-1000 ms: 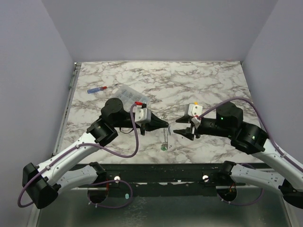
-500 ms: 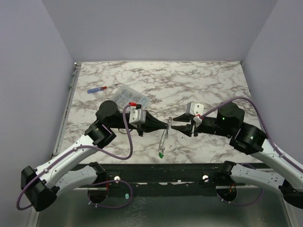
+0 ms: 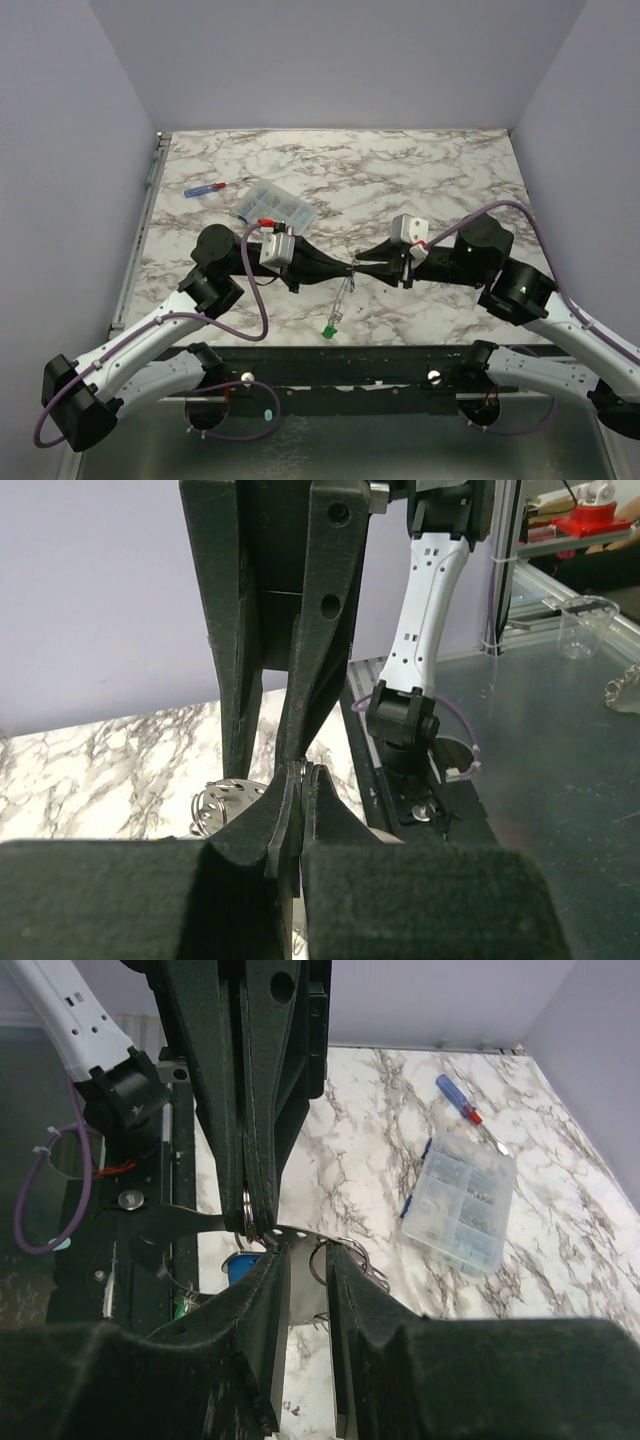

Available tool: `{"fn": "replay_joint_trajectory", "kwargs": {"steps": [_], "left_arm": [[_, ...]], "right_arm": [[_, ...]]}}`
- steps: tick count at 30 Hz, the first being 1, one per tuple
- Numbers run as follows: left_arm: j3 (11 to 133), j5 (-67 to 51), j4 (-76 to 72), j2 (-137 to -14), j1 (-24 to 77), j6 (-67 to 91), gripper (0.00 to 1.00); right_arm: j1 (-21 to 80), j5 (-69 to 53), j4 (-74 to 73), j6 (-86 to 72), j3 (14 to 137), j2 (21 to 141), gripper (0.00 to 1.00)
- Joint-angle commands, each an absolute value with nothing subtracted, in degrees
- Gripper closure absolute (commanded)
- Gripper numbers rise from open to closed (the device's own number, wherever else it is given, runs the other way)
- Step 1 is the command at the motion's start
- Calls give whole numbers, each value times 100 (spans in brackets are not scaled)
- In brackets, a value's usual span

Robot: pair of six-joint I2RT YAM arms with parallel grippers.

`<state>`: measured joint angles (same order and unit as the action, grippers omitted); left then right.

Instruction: Put the keys on the keyring

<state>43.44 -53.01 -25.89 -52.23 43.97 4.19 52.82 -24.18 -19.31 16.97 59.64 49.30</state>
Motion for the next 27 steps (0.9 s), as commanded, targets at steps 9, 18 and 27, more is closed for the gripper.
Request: {"fn": "replay_joint_trajectory", "kwargs": {"steps": [9,18,27], "left_arm": [[3653,-4548,-5410,-4930,4375,2265,100],[3038,-3621,-7908,-5244,4377,3681,100],[2641,-2656,-9499,-5635,4377,4607,100]], "right_arm": [[5300,-2530,-1221,1326,5716,4600,73],[5300,-2369,-575,923,5406,4249,72],[5304,-2599,-53,525,5165,4157,71]]}}
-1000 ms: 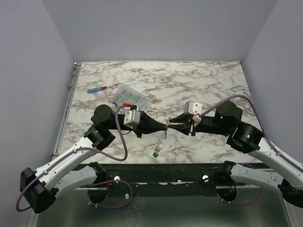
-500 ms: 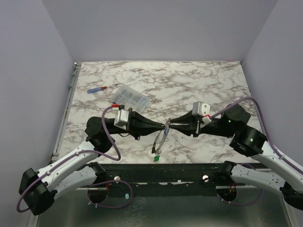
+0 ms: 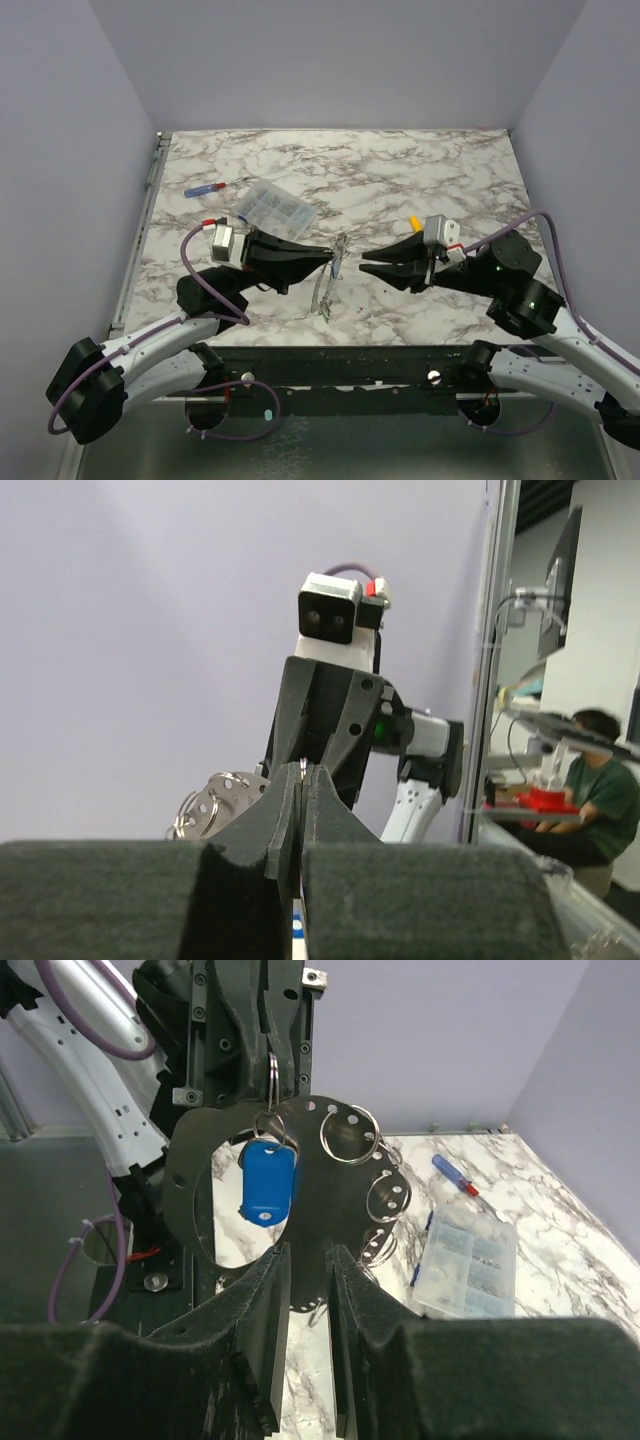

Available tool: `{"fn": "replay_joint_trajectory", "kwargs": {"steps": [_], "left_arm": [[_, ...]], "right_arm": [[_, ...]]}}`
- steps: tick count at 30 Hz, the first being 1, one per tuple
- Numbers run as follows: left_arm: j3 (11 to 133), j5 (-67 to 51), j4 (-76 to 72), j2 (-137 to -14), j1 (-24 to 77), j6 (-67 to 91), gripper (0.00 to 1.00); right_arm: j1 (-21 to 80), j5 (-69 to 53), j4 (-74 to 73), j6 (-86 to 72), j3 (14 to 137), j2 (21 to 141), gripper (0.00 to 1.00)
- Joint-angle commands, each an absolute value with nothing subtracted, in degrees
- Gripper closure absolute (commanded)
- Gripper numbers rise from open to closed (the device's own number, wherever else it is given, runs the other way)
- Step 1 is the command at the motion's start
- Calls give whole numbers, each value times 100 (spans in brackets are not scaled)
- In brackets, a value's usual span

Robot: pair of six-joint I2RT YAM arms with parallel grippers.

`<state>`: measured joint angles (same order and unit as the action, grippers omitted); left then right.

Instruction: Put the keys on the keyring

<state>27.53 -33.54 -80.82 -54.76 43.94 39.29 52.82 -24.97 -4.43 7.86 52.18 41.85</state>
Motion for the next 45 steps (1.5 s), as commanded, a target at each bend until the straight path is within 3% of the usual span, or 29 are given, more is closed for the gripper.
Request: {"fn": "replay_joint_trajectory", "kwargs": {"steps": [1,11,18,32,45], "left_arm": [[2615,-2574,-9717,-5713,4377,4733,100],[2653,-2523,-10227,-6156,4393,5117,100],[2663,-2419,-10226,-6267,4395,5013,100],[2689,-2046,-10228,-6529,4408,4909,100],[2725,-2063,-10229,-6643,4439,4869,100]], "right_arm": [[5300,-2672,26,493,5167,4191,70],[5300,-3104,459,214,5194,4460,49],[5300,-2444,562,20,4931,4482,39],[5300,-1859,915,-461,4536,4834,44],[5300,-1394,1243,-370,4405,4931,64]]}}
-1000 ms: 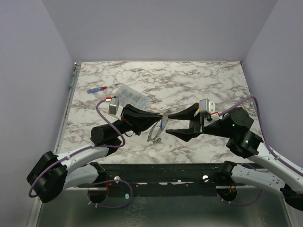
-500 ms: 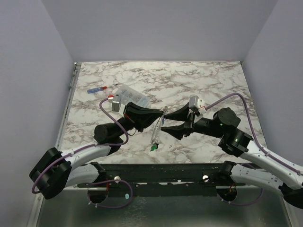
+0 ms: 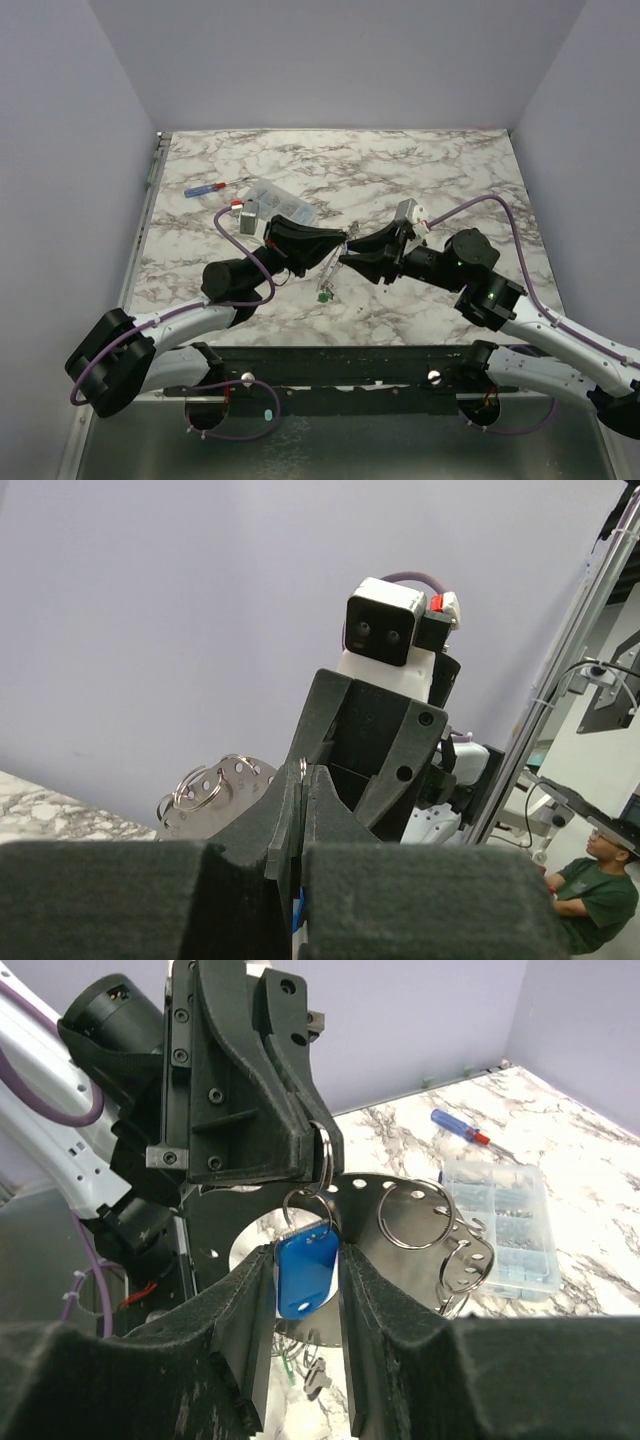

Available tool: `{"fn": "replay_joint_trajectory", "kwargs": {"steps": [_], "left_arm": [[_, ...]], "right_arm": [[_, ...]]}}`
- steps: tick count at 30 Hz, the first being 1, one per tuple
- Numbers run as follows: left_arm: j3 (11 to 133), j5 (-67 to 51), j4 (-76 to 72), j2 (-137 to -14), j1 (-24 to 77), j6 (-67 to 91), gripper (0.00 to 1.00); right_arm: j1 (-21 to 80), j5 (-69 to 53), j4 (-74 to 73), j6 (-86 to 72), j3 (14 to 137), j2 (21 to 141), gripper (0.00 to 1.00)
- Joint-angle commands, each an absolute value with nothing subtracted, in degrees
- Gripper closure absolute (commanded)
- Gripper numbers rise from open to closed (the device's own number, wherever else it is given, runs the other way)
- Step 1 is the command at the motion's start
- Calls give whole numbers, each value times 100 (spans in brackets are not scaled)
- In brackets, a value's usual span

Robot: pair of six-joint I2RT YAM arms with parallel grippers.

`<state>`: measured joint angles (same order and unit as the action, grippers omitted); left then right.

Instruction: Put the keys on the keyring

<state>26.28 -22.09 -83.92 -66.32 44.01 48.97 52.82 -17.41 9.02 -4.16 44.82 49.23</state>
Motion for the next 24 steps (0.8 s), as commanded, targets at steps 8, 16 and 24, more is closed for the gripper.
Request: {"fn": "replay_joint_trajectory", "kwargs": {"steps": [8,16,24], "left_arm": [[2729,-2057,-10225,-6666,4464,4859,100],[2727,-2074,-10223,-6671,4465,4834,100],[2700,-2106,-10229,-6695,4472,4824,100]], "right_arm": [[5300,-1490,1233,-325,4496,5109,71],[5300,-1454,1051,-292,4527,5053,88],[5300,-1279,678,-70,4755,4843,99]]}}
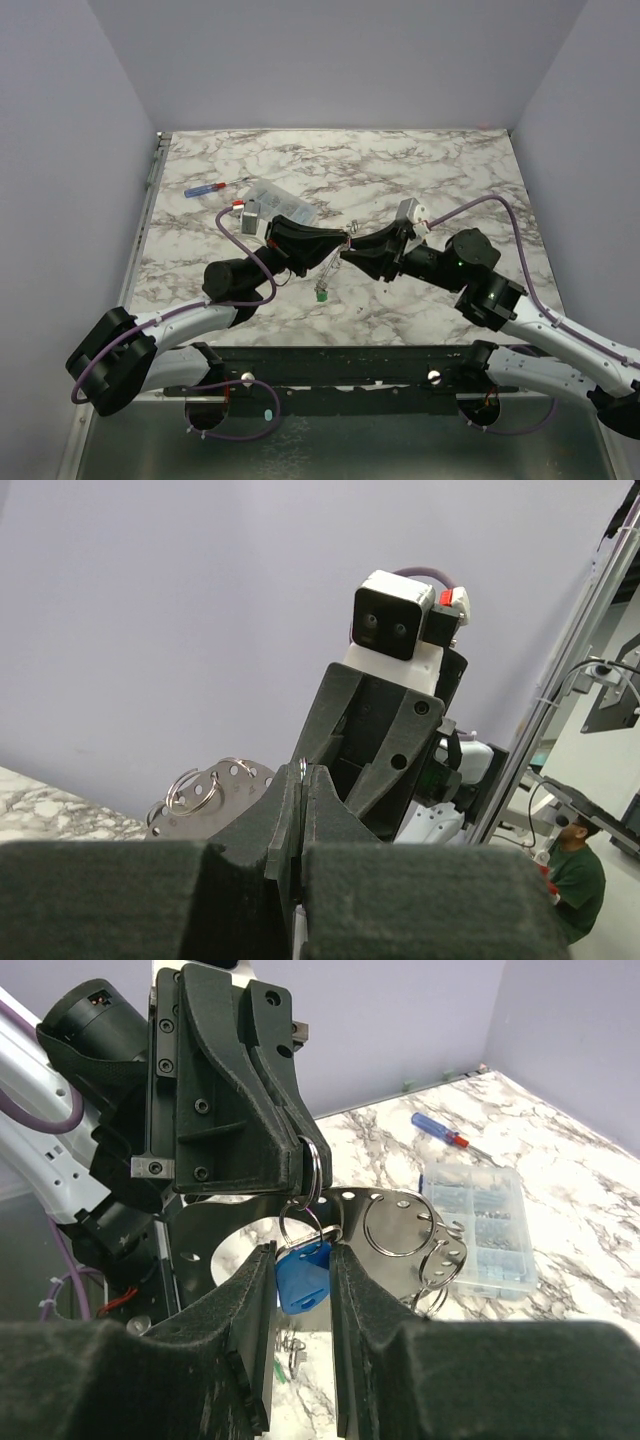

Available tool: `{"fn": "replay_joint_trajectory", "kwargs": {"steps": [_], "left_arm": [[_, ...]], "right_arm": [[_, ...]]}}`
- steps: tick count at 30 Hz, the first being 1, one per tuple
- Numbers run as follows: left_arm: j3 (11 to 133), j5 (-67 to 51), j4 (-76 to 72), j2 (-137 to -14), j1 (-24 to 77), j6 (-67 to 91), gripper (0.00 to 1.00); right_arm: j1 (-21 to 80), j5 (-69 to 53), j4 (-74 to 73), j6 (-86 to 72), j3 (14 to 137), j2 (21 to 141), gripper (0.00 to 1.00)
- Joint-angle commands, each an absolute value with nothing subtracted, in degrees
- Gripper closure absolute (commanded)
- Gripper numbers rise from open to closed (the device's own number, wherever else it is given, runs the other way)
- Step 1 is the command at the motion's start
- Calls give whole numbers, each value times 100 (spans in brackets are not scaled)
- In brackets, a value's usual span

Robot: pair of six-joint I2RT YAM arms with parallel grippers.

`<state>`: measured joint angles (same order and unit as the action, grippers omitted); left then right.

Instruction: Put the keys on the keyring

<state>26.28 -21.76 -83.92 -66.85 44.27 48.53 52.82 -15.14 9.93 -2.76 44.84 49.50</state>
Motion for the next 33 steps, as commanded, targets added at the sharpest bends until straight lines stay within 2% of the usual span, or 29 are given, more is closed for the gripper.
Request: {"fn": "replay_joint_trajectory", "kwargs": {"steps": [1,12,28,33], "left_arm": [[2705,-2117,-10225,-6701,4472,4825,100],[2760,-2236,-10230,-6789,4499,4835,100],[2488,-2176,-10220,-6820,4526,4562,100],[2379,-2119,-10164,-6828,4526,4462,93]], "right_arm": [[5300,-1269,612,-59,4813,4836,99],[5300,-1336,403,125,5093,4922,99],[5300,-1335,-634,283,5406,4911,99],[5300,-1294,-918,239,5441,4810,99]]}}
